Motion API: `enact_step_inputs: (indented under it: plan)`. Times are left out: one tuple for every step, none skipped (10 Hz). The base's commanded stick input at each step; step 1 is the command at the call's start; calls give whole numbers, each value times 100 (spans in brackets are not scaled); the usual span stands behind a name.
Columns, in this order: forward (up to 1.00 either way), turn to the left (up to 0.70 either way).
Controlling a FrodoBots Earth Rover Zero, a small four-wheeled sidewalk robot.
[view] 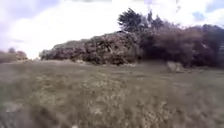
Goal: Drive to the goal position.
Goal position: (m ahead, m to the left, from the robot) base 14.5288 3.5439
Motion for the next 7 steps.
enact_step_inputs:
  plan:
    - [100, 0]
    - [100, 0]
    - [100, 0]
    - [100, 0]
    - [100, 0]
    - [100, 0]
    - [100, 0]
